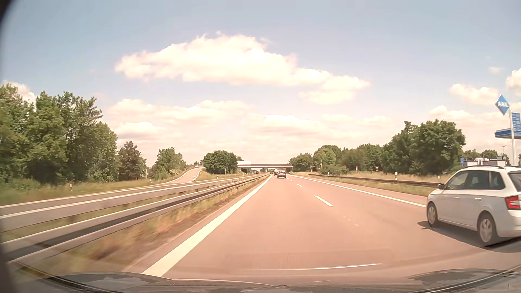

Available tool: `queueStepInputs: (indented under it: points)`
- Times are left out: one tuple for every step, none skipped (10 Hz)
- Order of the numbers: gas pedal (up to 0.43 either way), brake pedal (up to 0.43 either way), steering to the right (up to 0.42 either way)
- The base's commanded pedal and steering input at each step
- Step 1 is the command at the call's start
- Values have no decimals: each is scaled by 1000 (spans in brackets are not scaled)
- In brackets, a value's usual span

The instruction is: Follow the waypoints while adhering to traffic rules and regulations

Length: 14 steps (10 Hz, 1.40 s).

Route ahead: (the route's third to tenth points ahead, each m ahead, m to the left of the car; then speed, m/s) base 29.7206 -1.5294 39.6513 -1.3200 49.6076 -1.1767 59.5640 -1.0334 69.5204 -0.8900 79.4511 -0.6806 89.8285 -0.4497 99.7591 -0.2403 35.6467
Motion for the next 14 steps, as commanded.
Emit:
queueStepInputs:
  points:
    - [409,12,-2]
    - [409,12,-2]
    - [409,12,-2]
    - [409,12,-2]
    - [409,6,-2]
    - [409,6,-2]
    - [409,12,-2]
    - [409,12,-3]
    - [409,12,-3]
    - [409,12,-4]
    - [409,12,-5]
    - [409,12,-6]
    - [409,12,-6]
    - [409,12,-6]
